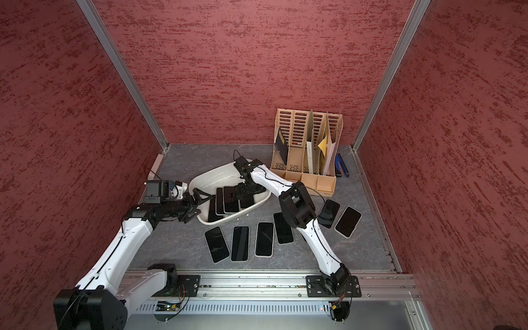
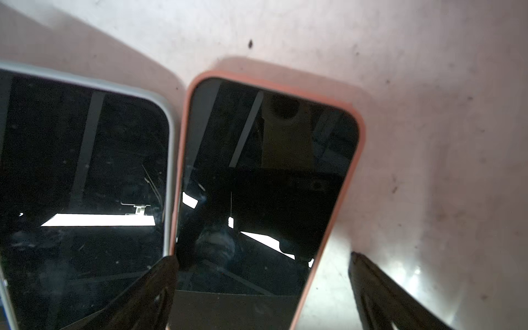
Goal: Take the phone out of the storage box
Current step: Pick up the phone from the storage box.
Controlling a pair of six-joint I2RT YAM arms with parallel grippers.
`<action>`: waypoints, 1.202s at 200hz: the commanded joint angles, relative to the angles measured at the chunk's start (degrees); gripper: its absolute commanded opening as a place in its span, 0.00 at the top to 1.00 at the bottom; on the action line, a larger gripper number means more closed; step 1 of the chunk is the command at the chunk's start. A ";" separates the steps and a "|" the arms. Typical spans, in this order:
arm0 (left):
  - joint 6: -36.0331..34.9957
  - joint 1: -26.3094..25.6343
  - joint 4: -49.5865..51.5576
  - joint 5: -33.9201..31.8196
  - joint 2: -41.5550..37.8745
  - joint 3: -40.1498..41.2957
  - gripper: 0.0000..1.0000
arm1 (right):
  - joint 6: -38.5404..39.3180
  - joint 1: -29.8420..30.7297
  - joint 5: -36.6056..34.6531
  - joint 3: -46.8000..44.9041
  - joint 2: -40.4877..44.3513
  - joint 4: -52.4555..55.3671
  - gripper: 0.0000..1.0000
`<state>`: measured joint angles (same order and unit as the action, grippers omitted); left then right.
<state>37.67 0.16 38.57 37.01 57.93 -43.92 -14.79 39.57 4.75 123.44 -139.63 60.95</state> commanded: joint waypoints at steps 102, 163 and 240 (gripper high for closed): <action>-1.31 0.89 0.85 -0.82 -1.66 1.05 0.00 | 1.06 0.35 0.27 3.91 -4.04 2.42 0.02; -1.87 1.03 1.07 -1.00 -1.52 1.11 0.00 | 4.15 0.30 -6.36 10.38 -8.31 7.98 0.02; -2.05 1.00 0.82 -1.18 -1.11 1.23 0.00 | 2.68 -3.75 -7.21 9.70 -6.73 8.17 0.05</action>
<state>36.58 0.69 39.48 36.25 56.99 -43.27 -11.79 38.09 0.32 133.67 -145.51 67.75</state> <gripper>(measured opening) 0.997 0.954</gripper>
